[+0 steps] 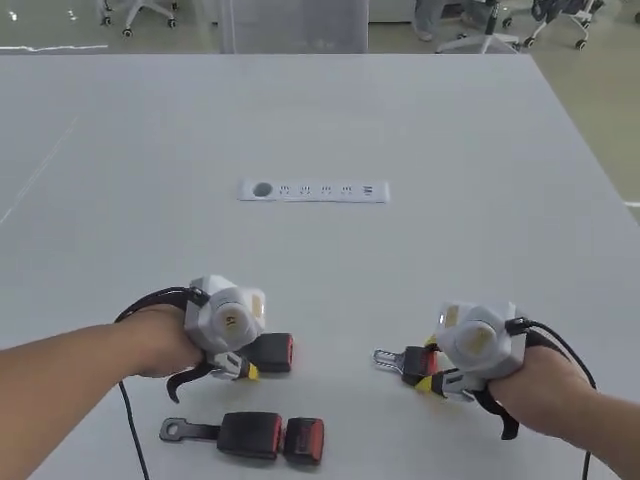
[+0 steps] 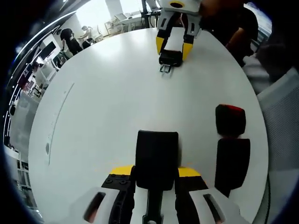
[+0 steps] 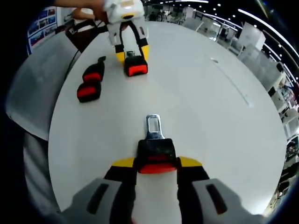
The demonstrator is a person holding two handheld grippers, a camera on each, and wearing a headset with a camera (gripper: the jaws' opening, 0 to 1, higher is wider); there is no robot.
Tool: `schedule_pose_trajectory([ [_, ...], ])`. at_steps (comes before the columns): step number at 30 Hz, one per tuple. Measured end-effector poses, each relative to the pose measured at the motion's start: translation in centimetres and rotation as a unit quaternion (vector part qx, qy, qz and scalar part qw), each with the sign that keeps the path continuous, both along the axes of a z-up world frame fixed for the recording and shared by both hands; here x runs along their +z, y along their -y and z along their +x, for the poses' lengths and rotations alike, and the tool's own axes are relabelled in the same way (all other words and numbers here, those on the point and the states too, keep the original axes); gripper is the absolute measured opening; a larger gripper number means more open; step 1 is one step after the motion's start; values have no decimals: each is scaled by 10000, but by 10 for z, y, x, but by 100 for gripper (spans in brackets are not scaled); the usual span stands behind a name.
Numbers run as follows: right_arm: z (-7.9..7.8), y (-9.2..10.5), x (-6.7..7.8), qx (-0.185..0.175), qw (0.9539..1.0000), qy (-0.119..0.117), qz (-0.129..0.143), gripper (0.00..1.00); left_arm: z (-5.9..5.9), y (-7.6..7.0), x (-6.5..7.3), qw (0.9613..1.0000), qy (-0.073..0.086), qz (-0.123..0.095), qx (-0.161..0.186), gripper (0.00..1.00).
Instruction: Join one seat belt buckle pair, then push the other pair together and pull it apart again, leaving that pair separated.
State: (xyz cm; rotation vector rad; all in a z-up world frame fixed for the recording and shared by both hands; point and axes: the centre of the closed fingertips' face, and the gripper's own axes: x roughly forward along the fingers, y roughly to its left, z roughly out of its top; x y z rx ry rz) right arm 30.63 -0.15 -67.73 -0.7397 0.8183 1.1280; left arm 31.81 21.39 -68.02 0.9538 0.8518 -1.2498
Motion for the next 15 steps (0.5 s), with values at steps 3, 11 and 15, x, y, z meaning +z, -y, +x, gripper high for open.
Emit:
schedule_pose_trajectory([
  [3,0,0,0,60,10000,-4,-5,33,-2,0,-1,10000,-12,-21,-56,33],
  [11,-3,-19,0,245,9997,16,-68,32,-2,1,-1,10000,-2,-85,-21,33],
  [15,-3,-41,0,308,9995,39,29,32,-2,1,-1,9999,-15,-115,31,32],
])
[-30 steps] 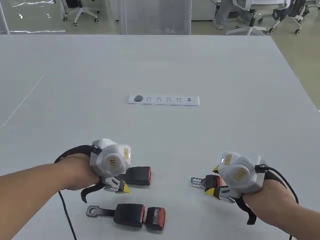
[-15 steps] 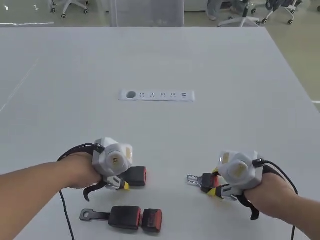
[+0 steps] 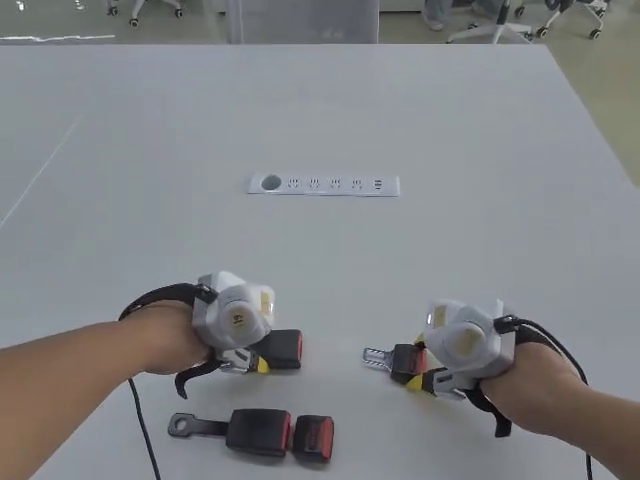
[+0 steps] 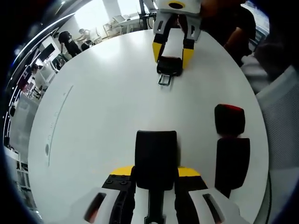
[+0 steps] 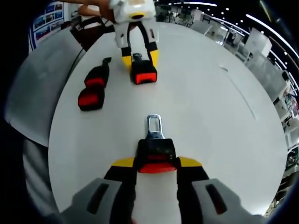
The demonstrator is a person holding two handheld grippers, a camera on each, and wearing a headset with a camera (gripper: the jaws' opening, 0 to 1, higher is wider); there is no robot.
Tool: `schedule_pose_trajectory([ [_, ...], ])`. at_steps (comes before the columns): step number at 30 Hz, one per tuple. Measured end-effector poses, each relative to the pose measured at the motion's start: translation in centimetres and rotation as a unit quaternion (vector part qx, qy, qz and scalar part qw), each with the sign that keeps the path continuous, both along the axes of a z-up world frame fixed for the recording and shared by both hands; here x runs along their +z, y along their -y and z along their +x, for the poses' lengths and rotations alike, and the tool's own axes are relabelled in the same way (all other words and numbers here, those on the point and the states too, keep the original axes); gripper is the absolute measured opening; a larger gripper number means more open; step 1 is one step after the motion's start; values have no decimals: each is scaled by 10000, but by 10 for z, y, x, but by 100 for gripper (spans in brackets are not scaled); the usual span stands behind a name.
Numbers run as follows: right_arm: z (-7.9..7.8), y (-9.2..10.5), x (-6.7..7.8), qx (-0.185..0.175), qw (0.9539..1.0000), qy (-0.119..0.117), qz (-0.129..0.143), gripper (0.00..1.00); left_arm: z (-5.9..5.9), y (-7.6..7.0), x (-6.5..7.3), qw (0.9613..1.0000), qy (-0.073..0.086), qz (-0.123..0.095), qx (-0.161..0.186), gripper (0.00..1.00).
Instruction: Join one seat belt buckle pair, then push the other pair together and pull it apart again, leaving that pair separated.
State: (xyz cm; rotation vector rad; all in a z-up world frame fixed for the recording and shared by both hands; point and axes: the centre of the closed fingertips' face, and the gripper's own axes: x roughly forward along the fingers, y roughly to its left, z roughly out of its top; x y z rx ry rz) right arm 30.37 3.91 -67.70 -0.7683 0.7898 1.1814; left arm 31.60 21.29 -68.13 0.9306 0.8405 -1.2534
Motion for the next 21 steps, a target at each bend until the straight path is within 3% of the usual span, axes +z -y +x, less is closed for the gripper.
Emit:
schedule_pose_trajectory([
  [8,3,-38,0,132,9997,25,180,32,0,0,0,10000,8,11,-53,32],
  [14,2,-56,0,435,9990,69,122,32,0,1,0,10000,10,0,-95,32],
  [21,6,-73,1,504,9986,59,137,32,0,1,-1,9999,20,37,-159,32],
])
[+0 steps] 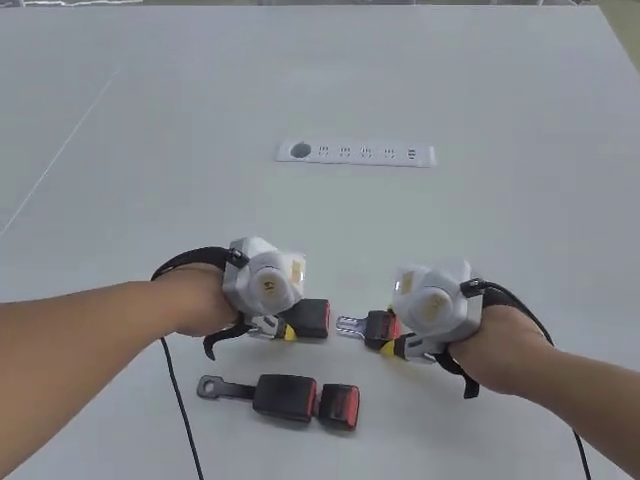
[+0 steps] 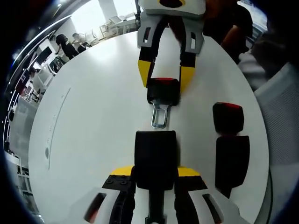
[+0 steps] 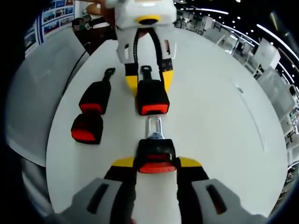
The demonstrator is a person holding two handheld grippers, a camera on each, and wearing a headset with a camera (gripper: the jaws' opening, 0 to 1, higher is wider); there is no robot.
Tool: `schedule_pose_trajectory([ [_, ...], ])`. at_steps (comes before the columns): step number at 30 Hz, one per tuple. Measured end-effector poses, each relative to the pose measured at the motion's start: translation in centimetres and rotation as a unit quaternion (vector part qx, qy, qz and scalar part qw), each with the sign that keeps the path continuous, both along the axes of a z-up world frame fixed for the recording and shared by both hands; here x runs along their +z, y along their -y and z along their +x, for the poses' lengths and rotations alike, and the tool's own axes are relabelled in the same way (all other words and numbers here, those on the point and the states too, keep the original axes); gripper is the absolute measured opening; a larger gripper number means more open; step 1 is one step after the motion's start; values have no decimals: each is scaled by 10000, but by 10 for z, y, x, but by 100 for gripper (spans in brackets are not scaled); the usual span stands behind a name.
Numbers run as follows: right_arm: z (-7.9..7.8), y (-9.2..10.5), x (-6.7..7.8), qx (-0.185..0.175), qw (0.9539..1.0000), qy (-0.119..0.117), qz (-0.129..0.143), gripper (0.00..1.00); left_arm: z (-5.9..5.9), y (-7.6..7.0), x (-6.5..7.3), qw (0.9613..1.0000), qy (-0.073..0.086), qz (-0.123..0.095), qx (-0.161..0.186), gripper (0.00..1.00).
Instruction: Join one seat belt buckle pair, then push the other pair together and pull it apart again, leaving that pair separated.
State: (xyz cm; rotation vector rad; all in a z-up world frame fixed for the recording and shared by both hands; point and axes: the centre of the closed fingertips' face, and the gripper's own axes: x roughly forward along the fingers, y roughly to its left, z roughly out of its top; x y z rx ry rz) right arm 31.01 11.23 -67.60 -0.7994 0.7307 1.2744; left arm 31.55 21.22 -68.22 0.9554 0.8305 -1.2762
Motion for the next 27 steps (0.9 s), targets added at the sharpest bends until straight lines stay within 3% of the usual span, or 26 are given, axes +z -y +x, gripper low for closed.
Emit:
schedule_pose_trajectory([
  [14,-2,-22,0,231,9996,104,79,32,-1,1,0,9999,17,80,-78,32],
  [15,0,-20,-2,294,9994,194,-64,32,-1,0,0,9999,21,104,-93,31],
  [16,1,-21,-2,324,9992,232,-31,32,-1,0,0,9999,22,106,-123,31],
  [19,3,-20,-2,367,9992,171,25,30,-1,0,0,9998,8,105,-152,31],
  [27,3,-24,-2,207,9995,210,103,29,-1,0,0,10000,41,-23,-49,30],
])
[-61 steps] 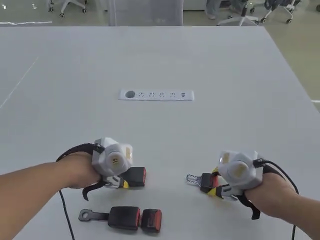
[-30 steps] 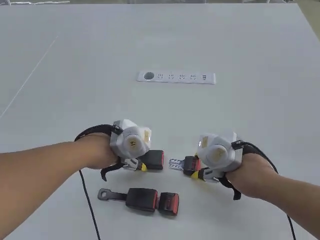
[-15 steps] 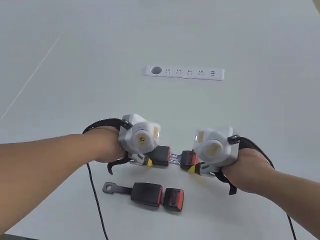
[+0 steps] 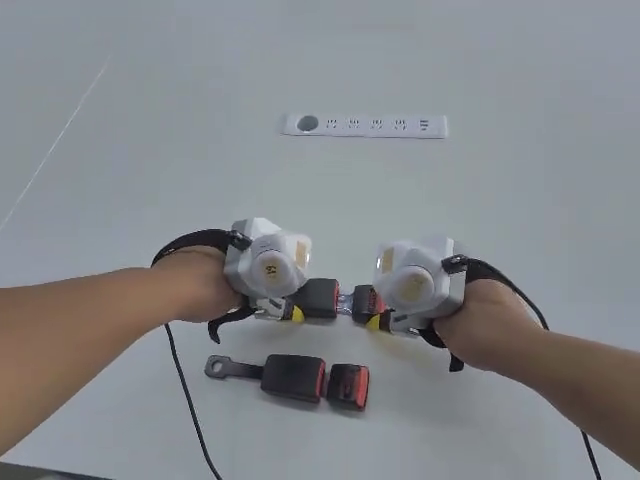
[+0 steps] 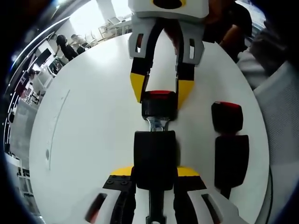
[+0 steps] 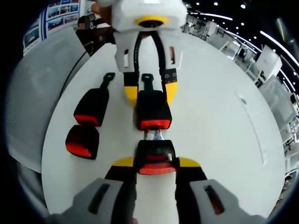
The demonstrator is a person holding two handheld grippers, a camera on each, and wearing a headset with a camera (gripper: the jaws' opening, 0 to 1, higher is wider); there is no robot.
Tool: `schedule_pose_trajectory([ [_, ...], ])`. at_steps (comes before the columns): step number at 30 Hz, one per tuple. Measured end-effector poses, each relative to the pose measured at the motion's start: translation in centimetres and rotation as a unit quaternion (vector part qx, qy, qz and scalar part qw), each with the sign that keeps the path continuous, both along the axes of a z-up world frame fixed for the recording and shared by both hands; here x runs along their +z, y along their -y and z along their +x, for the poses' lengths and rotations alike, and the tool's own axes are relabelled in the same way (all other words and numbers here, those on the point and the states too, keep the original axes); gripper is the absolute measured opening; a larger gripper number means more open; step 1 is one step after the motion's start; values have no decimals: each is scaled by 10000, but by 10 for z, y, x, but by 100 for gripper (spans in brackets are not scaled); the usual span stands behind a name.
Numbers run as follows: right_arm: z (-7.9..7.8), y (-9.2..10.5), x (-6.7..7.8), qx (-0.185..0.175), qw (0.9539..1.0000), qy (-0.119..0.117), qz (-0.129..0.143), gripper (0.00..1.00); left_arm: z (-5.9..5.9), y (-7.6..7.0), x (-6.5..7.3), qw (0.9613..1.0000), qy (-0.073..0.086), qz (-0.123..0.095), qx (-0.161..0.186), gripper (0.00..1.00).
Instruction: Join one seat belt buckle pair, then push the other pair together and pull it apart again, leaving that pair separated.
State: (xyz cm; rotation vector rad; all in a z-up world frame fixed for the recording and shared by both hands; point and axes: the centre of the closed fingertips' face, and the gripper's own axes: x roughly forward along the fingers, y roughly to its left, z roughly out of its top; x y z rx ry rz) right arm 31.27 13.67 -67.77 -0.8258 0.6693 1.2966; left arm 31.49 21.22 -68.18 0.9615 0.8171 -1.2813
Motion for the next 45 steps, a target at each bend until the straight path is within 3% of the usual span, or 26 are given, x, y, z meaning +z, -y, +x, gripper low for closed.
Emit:
schedule_pose_trajectory([
  [7,1,-16,1,-90,9999,11,90,28,-1,1,0,9999,7,12,-113,30],
  [14,0,-13,2,-78,9999,46,118,29,-1,1,0,10000,1,-23,-92,30],
  [18,-1,-8,2,-91,9999,69,79,29,-1,-2,1,9998,-27,-165,-80,31],
  [24,-3,3,5,-91,9999,15,73,28,-2,0,1,9999,-22,-70,-130,31],
  [26,-5,3,5,-30,9998,172,19,28,-1,-1,1,9999,-47,-111,-87,31],
  [27,-6,5,4,-157,9998,53,101,28,-2,-1,1,9999,-52,-122,-82,31],
  [39,-17,70,3,-319,9995,78,-8,29,-3,0,1,9999,-16,-96,-138,32],
  [45,-12,110,3,-601,9980,116,-133,30,-3,0,2,9997,-12,-166,-150,32],
])
